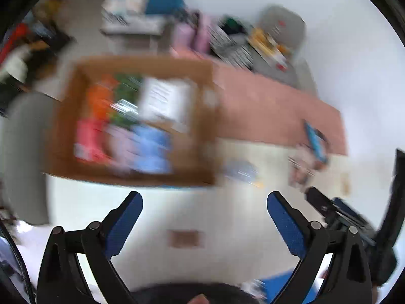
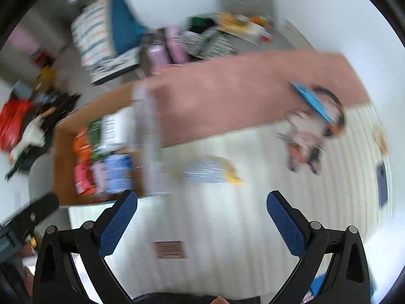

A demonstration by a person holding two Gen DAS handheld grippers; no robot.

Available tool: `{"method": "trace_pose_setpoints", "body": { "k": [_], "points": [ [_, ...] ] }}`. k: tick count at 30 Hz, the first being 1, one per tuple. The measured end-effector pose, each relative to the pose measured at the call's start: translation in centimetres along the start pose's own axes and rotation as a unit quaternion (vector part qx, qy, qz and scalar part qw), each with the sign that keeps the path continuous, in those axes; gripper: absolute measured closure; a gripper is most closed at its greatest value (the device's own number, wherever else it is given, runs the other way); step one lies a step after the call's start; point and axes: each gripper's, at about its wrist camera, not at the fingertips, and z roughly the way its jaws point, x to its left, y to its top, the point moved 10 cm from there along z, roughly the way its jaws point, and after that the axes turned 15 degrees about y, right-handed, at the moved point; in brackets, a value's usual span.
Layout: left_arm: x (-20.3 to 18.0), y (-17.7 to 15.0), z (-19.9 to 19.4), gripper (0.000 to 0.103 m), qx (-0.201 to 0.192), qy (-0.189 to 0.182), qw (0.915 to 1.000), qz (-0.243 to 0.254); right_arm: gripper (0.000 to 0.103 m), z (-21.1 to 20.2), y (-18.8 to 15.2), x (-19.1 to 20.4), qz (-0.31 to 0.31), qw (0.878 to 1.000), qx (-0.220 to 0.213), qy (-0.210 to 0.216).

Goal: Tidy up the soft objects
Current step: 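Move both open tools back toward the sponge and stick packet, then grasp the silver-yellow sponge with the left tool while the right tool grasps the blue Nestlé stick packet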

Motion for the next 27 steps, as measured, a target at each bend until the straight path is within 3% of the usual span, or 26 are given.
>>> {"method": "trace_pose_setpoints", "body": {
  "k": [3,6,12,19,24,27],
  "points": [
    [-5.8,-0.8,4.3,0.002,0.069,-0.038,0.9969,-0.004,0.000,-0.3,0.8,-6.6,0.039,0.999,-0.001,-0.021],
    [-9.3,-1.2,9.0,0.008,0.123,-0.049,0.9899,-0.049,0.000,0.1,1.6,-12.6,0.069,0.997,0.006,-0.034],
    [-12.2,-1.0,16.9,0.011,0.202,-0.042,0.9639,-0.168,0.000,2.7,5.5,-21.3,0.065,0.996,0.043,-0.053],
    [-13.5,0.2,21.0,0.011,0.216,-0.006,0.9522,-0.216,0.000,8.5,13.1,-25.6,-0.005,0.992,0.093,-0.081],
    [-12.3,-0.6,23.5,0.011,0.231,0.020,0.9389,-0.254,0.000,13.6,17.1,-27.3,-0.042,0.985,0.132,-0.104],
    [-11.5,-0.5,23.9,0.019,0.222,0.042,0.9388,-0.260,0.000,15.9,18.6,-28.0,-0.056,0.981,0.149,-0.111]
  ]
}}
